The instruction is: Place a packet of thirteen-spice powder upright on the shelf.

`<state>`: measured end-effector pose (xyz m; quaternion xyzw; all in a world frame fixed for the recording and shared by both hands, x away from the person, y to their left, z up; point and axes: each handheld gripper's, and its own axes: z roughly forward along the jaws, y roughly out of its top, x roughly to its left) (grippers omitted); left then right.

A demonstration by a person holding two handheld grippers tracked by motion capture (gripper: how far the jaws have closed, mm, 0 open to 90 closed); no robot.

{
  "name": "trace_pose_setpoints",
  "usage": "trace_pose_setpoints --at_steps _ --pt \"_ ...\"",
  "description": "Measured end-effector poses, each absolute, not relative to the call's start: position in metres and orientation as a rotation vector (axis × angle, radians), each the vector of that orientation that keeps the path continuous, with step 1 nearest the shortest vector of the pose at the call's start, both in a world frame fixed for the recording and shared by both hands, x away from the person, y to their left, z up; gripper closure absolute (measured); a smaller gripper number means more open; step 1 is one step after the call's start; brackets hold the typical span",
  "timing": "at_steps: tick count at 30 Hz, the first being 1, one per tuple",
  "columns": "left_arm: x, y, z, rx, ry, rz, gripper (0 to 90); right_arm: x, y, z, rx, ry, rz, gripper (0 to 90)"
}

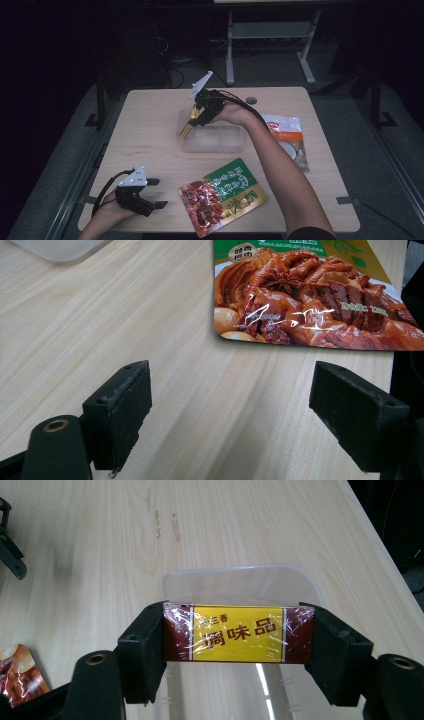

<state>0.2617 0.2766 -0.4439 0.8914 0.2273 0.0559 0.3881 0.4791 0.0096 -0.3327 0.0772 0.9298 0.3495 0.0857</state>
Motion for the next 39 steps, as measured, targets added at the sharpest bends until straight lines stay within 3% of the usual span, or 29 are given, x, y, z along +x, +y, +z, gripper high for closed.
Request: trace_pose_setpoints --at_steps 39 --pt "0.261 0.273 -0.446 2.277 0.563 0.101 16.6 0.489 0.048 -0.346 0.210 2.803 0.993 31.6"
